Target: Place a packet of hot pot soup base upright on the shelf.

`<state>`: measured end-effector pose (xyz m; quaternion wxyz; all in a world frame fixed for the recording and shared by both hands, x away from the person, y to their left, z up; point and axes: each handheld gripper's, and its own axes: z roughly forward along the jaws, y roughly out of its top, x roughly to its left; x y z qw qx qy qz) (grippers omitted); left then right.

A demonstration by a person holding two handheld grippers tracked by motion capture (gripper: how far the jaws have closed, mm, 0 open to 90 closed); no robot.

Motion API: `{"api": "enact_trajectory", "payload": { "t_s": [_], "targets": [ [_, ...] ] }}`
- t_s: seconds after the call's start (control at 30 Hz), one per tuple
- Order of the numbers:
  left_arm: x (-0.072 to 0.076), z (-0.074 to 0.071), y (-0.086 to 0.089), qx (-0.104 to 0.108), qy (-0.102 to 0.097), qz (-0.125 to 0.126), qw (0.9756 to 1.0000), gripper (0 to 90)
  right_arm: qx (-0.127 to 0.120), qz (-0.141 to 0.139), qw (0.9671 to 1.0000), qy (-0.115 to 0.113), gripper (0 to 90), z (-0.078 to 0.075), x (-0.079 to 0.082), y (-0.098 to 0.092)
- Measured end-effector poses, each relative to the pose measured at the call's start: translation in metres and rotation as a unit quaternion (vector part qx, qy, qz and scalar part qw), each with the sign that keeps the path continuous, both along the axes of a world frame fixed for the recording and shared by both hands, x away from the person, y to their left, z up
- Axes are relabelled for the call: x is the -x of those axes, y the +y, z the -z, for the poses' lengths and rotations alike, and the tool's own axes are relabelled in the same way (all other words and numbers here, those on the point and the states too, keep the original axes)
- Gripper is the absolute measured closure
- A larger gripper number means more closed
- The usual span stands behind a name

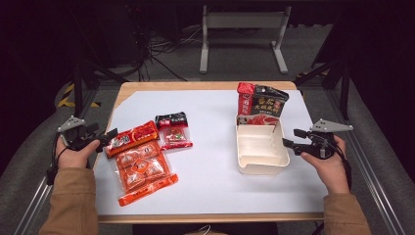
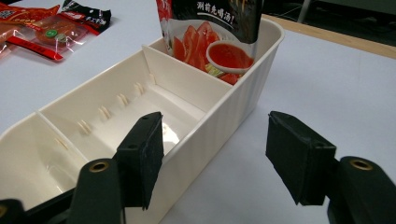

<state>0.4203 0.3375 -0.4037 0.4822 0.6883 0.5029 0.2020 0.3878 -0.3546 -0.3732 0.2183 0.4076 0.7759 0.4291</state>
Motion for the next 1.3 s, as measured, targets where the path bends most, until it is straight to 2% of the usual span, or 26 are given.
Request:
{"api": "enact_trajectory", "payload": {
  "t_s": [0.1, 0.2, 0.37, 0.57, 0.6, 0.83, 0.93, 1.0, 1.07, 1.2, 1.3],
  "targets": [
    [-0.006, 0.009, 0.003, -0.01, 0.009, -0.014, 0.9998, 8.9, -0.007, 0.0, 1.0, -0.001, 35.9, 0.001, 0.0, -0.001],
    [-0.007, 0.013, 0.003, -0.012, 0.015, -0.019, 0.9996, 8.0, -0.008, 0.001, 1.0, 0.0, 35.6, 0.002, 0.0, -0.002],
    [-0.013, 0.023, 0.002, -0.03, 0.048, -0.024, 0.9981, 8.2, -0.008, 0.002, 1.0, -0.002, 35.2, 0.002, 0.001, -0.002],
    [-0.017, 0.034, 0.006, -0.033, 0.071, -0.024, 0.9967, 8.6, -0.015, 0.003, 0.9999, -0.006, 35.2, 0.002, 0.002, -0.005],
    [-0.018, 0.039, 0.008, -0.031, 0.08, -0.025, 0.996, 9.1, -0.016, 0.004, 0.9999, -0.006, 35.2, 0.002, 0.003, -0.005],
    [-0.021, 0.05, 0.012, -0.024, 0.097, -0.026, 0.9946, 9.7, -0.016, 0.004, 0.9998, -0.007, 35.1, 0.002, 0.003, -0.005],
    [-0.022, 0.053, 0.011, -0.021, 0.105, -0.019, 0.9941, 9.7, -0.016, 0.004, 0.9998, -0.007, 35.0, 0.002, 0.003, -0.005],
    [-0.023, 0.054, 0.01, -0.024, 0.115, -0.014, 0.993, 10.1, -0.016, 0.004, 0.9998, -0.007, 35.0, 0.002, 0.003, -0.005],
    [-0.024, 0.056, 0.01, -0.029, 0.117, -0.013, 0.9926, 10.6, -0.016, 0.004, 0.9998, -0.008, 34.9, 0.002, 0.003, -0.005],
    [-0.024, 0.056, 0.008, -0.034, 0.116, 0.005, 0.9926, 14.6, -0.018, 0.005, 0.9998, -0.008, 34.8, 0.001, 0.004, -0.006],
    [-0.023, 0.055, 0.006, -0.03, 0.119, 0.028, 0.992, 21.1, -0.018, 0.006, 0.9998, -0.009, 34.8, 0.001, 0.004, -0.006]
  ]
}}
